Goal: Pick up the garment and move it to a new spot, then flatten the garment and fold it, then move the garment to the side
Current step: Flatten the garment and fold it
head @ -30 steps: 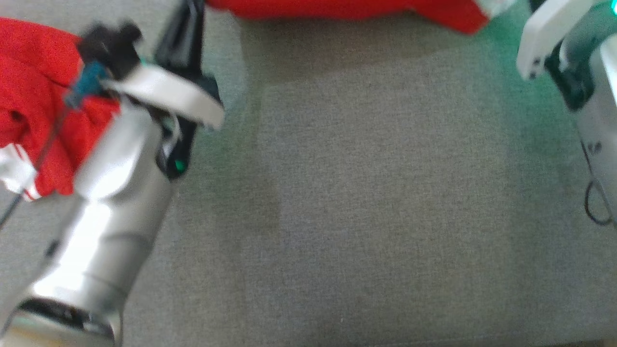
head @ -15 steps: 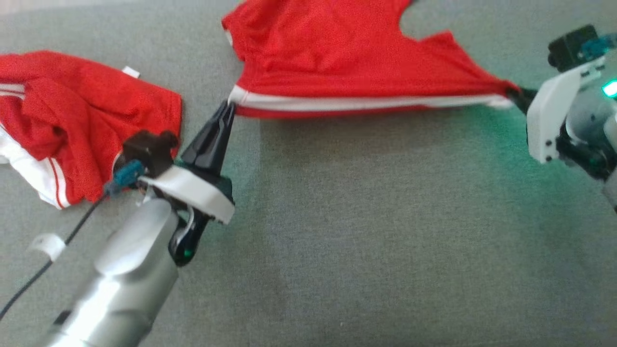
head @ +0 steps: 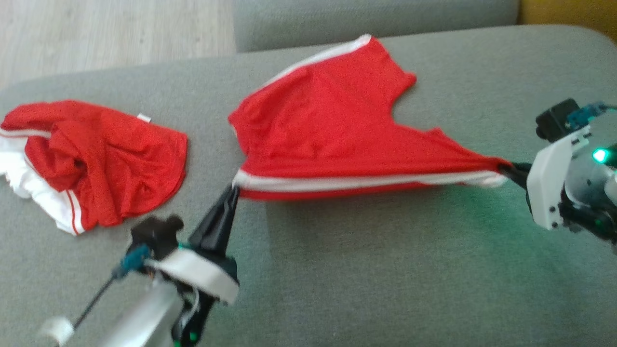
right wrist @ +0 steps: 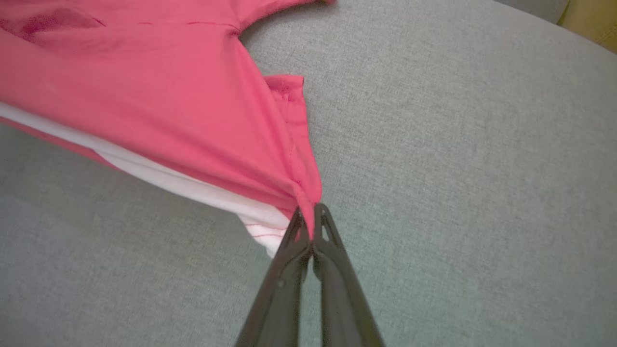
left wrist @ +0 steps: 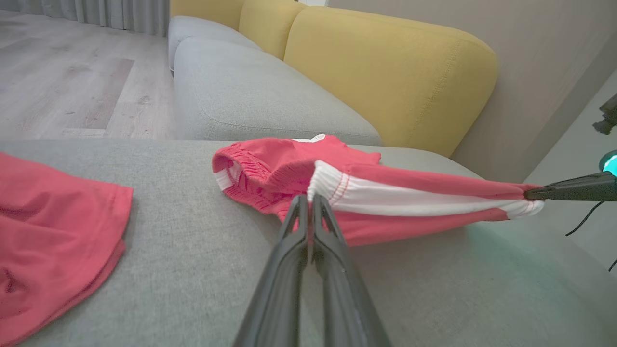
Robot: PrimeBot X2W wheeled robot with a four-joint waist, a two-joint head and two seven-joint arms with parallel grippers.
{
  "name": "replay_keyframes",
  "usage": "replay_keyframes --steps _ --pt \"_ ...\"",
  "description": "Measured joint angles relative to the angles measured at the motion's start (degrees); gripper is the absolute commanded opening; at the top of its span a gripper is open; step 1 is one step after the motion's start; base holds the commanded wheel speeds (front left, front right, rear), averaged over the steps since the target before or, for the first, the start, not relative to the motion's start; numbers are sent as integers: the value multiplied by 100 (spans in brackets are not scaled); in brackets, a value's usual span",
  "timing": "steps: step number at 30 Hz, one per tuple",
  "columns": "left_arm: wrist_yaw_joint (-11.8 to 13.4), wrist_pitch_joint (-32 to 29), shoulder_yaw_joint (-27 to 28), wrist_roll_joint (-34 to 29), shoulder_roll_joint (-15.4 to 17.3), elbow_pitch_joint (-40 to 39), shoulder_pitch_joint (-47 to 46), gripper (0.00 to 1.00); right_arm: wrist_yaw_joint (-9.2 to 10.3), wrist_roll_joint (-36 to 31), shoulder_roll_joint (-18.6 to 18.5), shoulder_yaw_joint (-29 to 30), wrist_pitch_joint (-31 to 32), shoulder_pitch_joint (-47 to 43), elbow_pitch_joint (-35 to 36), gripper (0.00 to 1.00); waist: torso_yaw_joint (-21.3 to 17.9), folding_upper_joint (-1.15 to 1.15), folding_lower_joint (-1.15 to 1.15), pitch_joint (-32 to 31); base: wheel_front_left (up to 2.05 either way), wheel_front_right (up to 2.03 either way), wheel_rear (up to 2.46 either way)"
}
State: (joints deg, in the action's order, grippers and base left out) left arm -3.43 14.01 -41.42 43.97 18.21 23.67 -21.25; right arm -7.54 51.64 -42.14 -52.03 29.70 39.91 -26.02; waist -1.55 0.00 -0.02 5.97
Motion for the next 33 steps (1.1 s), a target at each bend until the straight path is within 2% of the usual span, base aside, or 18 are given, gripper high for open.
replay_keyframes --steps 9,12,16,21,27,33 --pt "504 -191 -142 48 311 -1337 997 0 0 442 -682 166 428 -898 909 0 -154 0 0 -371 0 0 0" --pt "615 -242 -147 48 363 -1567 1050 0 0 442 -734 315 424 -1049 1066 0 -145 0 1 -366 0 0 0" --pt "756 -328 -115 19 464 -1844 1005 0 0 339 -730 710 240 -1115 1241 0 -109 0 1 -278 0 0 0" --pt "797 -386 -75 15 477 -1928 805 0 0 -58 -602 1140 96 -1086 1335 0 -31 0 2 -95 0 0 0" --pt "789 -390 9 -15 471 -1880 430 0 0 -575 -313 1504 47 -631 1263 0 117 0 3 166 0 0 0" --pt "616 -475 15 -37 370 -1619 -160 0 0 -1034 -62 1586 127 147 969 0 344 0 3 530 0 0 0"
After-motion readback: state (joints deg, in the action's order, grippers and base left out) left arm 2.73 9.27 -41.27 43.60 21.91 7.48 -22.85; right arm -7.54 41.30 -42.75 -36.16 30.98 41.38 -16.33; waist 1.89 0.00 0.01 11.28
